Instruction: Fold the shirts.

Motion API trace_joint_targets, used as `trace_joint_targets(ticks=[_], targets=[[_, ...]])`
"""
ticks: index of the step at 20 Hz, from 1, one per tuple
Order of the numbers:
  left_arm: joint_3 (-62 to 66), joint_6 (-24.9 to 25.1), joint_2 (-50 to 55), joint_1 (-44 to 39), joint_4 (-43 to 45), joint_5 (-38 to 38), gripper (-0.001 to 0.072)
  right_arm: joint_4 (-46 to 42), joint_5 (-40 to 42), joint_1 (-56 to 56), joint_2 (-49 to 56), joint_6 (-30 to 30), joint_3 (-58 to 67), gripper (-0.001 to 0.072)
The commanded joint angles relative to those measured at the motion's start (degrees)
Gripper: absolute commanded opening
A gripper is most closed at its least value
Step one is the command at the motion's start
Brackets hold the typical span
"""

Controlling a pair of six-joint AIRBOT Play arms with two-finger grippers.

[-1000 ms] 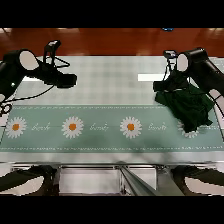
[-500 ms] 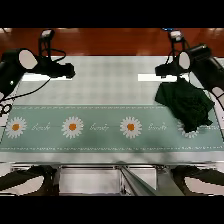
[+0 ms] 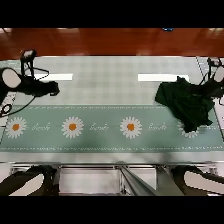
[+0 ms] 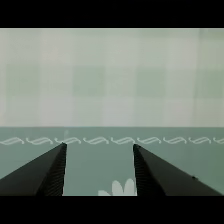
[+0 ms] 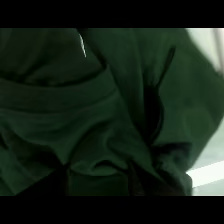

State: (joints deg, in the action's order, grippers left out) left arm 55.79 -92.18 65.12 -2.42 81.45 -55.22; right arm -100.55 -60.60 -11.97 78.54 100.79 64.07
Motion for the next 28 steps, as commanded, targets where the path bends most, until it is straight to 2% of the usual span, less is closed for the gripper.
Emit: trace_joint_targets(ticks=[1, 4, 5, 6, 7, 10, 13, 17, 21, 24, 28], targets=[[-9.8, 1.7, -3.1, 0.2, -7.1, 4.3, 0.0508, 13.6, 5.6, -5.9, 3.8, -5.6, -4.5, 0.0411], [-10.6, 1.7, -2.3, 0.2, -7.2, 4.8, 0.0508, 15.2, 5.2, -5.6, 8.4, -7.3, -4.5, 0.0401], [-10.6, 1.7, -2.2, 0.2, -7.2, 5.1, 0.0507, 15.8, 4.6, -5.2, 9.3, -7.5, -4.5, 0.0317], [-10.6, 1.7, -2.2, 0.3, -7.1, 5.2, 0.0507, 16.6, 4.3, -4.9, 9.3, -8.6, -4.4, 0.0083], [-10.1, 2.9, -2.3, 0.9, -6.9, 4.4, 0.0508, 16.9, 3.9, -4.5, 8.2, -9.4, -3.9, 0.0025], [-5.4, 5.2, -3.9, 5.9, -6.9, 0.3, 0.0507, 18.1, 1.8, -4.3, 1.6, -13.8, 1.6, 0.0024], [-1.2, 5.2, -9.5, 11.5, -9.4, 0.5, 0.0507, 22.1, 0.3, -4.3, -7.4, -17.1, 11.2, 0.0024], [-3.0, 5.6, -21.8, 10.5, -11.7, 0.5, 0.0507, 25.0, 0.0, 0.7, -16.3, -20.1, 25.2, 0.0024], [-5.8, 5.6, -29.1, 8.0, -13.2, 0.5, 0.0507, 25.0, -0.3, 12.1, -20.2, -20.2, 34.8, 0.0024], [-6.1, 10.1, -31.8, 6.8, -13.4, 1.0, 0.0508, 24.7, -0.7, 23.1, -20.3, -20.5, 38.4, 0.0024], [-6.1, 10.5, -31.7, 6.7, -13.4, -0.3, 0.0508, 24.6, -7.5, 36.9, -15.9, -18.5, 37.8, 0.0024]])
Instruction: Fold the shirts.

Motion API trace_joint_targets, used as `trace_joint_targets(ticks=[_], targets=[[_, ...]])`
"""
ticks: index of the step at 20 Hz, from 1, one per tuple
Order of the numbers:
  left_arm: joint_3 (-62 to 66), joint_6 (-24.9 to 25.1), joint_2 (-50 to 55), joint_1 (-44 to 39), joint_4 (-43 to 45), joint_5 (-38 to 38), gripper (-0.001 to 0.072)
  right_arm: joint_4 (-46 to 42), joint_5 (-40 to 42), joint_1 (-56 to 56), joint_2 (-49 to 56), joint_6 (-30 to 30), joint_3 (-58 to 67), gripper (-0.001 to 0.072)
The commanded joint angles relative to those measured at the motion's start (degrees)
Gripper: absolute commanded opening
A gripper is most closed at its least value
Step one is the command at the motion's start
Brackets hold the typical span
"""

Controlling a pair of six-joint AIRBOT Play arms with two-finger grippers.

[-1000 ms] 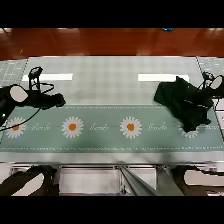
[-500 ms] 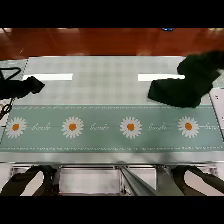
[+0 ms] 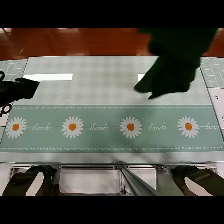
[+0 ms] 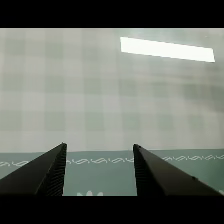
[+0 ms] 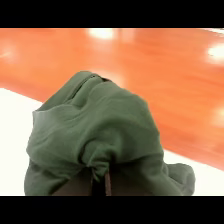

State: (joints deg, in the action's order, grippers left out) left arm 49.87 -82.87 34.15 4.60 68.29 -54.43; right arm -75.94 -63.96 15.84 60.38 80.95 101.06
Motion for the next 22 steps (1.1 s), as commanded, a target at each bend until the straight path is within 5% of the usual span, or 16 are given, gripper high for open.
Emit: trace_joint_targets(ticks=[1, 5, 9, 10, 11, 12, 15, 18, 20, 22], targets=[[-0.5, 1.2, -0.4, -0.3, -0.4, -1.8, 0.0508, 0.6, -4.3, 12.6, 4.5, 2.0, -0.5, 0.0024], [-3.4, -1.8, 0.6, -0.3, -1.5, -6.4, 0.0507, 6.5, -2.3, 23.2, 17.7, 1.9, -9.6, 0.0024], [-4.6, -4.4, 2.3, -0.3, -4.2, -11.8, 0.0507, 13.9, 9.3, 27.9, 34.3, 5.7, -10.7, 0.0025], [-5.1, -4.4, 2.7, -0.3, -5.6, -11.8, 0.0507, 20.2, 12.3, 27.9, 37.1, 5.6, -10.6, 0.0119], [-5.7, -4.4, 3.3, -0.3, -6.4, -11.8, 0.0507, 25.5, 14.2, 27.3, 38.7, 5.1, -10.5, 0.0356], [-6.1, -4.3, 4.0, -0.3, -6.3, -11.9, 0.0507, 28.4, 14.1, 25.5, 39.2, 5.0, -9.9, 0.0409], [-6.1, -4.5, 4.9, 3.1, -4.0, -9.3, 0.0507, 25.9, 3.6, 13.3, 34.1, 5.6, -9.2, 0.0409], [-7.0, -4.3, 5.3, 12.2, -5.8, -14.6, 0.0507, 6.4, -5.7, -1.4, 22.4, 10.9, -16.3, 0.0409], [-12.9, -0.3, 6.1, 16.2, -14.5, -20.4, 0.0507, 3.1, -1.4, -10.3, 11.9, 12.8, -31.8, 0.0409], [-21.6, 3.6, 6.4, 16.4, -23.1, -19.1, 0.0507, 9.5, 6.5, -17.8, 1.4, 11.9, -51.4, 0.0409]])
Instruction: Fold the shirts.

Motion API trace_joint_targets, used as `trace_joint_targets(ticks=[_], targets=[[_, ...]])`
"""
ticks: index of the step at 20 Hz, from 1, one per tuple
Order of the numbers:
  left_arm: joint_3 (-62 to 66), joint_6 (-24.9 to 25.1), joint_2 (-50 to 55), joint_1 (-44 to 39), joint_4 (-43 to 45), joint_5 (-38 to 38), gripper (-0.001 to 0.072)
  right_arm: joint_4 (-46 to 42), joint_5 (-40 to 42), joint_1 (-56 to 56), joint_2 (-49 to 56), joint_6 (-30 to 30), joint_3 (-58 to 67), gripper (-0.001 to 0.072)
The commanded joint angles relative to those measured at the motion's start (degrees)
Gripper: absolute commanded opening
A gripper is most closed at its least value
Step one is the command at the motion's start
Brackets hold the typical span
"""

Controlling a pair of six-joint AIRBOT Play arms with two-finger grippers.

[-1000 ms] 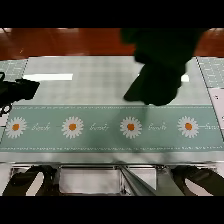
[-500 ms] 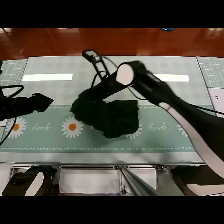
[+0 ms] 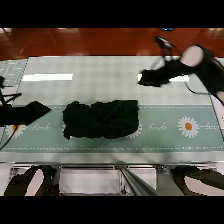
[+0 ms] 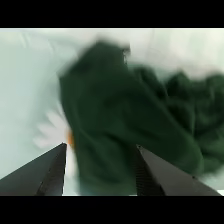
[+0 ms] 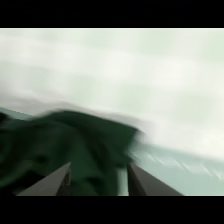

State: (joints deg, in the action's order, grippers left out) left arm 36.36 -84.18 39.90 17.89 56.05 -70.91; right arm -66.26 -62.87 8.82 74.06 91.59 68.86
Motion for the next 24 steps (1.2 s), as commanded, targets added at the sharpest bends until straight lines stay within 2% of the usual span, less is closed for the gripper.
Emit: trace_joint_targets(ticks=[1, 3, 5, 9, 10, 11, 12, 14, 18, 21, 24], targets=[[-11.7, 6.4, 1.2, 3.1, -14.1, -1.9, 0.0507, 4.7, 8.1, -13.9, -17.1, -1.1, -28.3, 0.0409], [-17.0, 10.3, 3.3, 3.0, -18.6, -0.7, 0.0507, 13.0, 9.5, -18.1, -24.8, -6.3, -41.4, 0.0409], [-18.3, 14.2, 6.8, 3.0, -18.8, 1.5, 0.0508, 16.0, 9.0, -19.2, -29.8, -8.0, -48.3, 0.0409], [-18.2, 16.5, 13.8, 1.0, -19.3, 5.8, 0.0508, 18.2, 5.9, -15.7, -31.3, -8.3, -51.3, 0.0409], [-18.2, 18.4, 15.5, -1.1, -20.4, 7.0, 0.0489, 18.9, 6.4, -13.5, -31.3, -8.3, -51.3, 0.0409], [-18.1, 21.0, 17.0, -3.2, -21.9, 7.8, 0.0233, 19.9, 7.8, -10.8, -31.2, -8.0, -51.3, 0.0409], [-17.4, 24.2, 18.4, -5.1, -23.3, 8.0, 0.0017, 21.2, 9.5, -8.2, -30.6, -7.1, -51.3, 0.0409], [-15.0, 25.0, 19.6, -6.8, -23.7, 7.9, 0.0018, 25.5, 14.2, -2.9, -27.0, -6.6, -51.2, 0.0409], [-10.7, 25.0, 19.6, -6.8, -23.7, 5.7, 0.0018, 36.3, 21.3, 4.4, -14.7, -13.0, -47.7, 0.0409], [-9.6, 24.9, 19.6, -6.8, -23.7, 5.2, 0.0018, 40.1, 21.5, 8.7, -3.3, -16.0, -41.2, 0.0405], [-9.5, 25.0, 19.6, -6.8, -23.7, 5.3, 0.0018, 40.0, 20.3, 12.2, 5.4, -16.0, -33.9, 0.0397]])
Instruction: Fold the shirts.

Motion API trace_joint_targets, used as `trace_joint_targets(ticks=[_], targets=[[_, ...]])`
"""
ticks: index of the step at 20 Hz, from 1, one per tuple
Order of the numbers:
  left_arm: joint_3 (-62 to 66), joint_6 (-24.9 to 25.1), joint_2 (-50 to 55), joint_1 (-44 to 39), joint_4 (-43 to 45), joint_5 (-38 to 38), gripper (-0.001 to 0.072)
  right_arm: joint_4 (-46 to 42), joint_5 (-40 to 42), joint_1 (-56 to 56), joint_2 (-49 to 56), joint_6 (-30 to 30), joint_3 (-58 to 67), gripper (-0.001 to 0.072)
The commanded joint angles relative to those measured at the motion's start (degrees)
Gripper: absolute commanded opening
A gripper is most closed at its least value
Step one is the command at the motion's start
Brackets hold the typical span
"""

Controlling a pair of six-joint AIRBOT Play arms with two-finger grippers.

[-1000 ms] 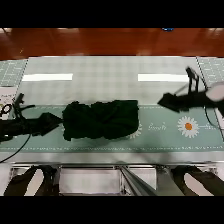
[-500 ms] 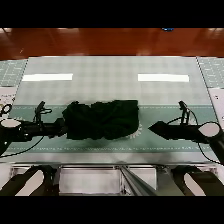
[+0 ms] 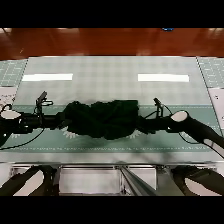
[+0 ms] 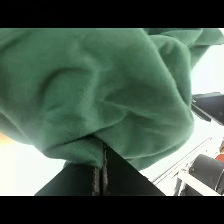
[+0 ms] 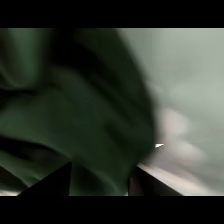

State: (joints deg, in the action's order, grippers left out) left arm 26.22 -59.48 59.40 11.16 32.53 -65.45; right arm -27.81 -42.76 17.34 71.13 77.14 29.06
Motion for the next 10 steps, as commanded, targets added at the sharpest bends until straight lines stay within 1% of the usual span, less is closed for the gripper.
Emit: trace_joint_targets(ticks=[1, 2, 4, 5, 7, 9, 10], targets=[[0.7, 0.3, 0.1, -0.1, -0.2, -0.1, 0.0018, -2.0, -1.3, 3.9, 9.8, 0.2, 8.3, 0.0384], [1.0, 0.2, 0.1, -0.1, -0.2, -0.2, 0.0018, -5.8, -4.4, 3.5, 10.0, 3.1, 10.6, 0.0262], [2.2, 0.2, -0.1, -0.1, -0.2, -0.6, 0.0018, -8.8, -5.9, 3.1, 7.5, 3.1, 13.9, 0.0041], [2.9, 0.2, -0.2, -0.1, -0.2, -0.6, 0.0018, -9.7, -6.0, 3.0, 6.5, 3.2, 15.4, 0.0024], [6.0, 0.2, -0.2, -0.1, -0.3, -0.7, 0.0018, -12.1, -8.8, 2.2, 5.4, 3.2, 19.5, 0.0024], [12.6, -1.4, -0.2, 0.1, -1.3, -2.2, 0.0018, -15.5, -12.9, 0.4, 3.3, 3.3, 25.7, 0.0024], [18.1, -1.5, -0.3, 0.2, -3.0, -3.9, 0.0018, -17.3, -14.8, -1.1, 1.4, 3.8, 30.1, 0.0024]])
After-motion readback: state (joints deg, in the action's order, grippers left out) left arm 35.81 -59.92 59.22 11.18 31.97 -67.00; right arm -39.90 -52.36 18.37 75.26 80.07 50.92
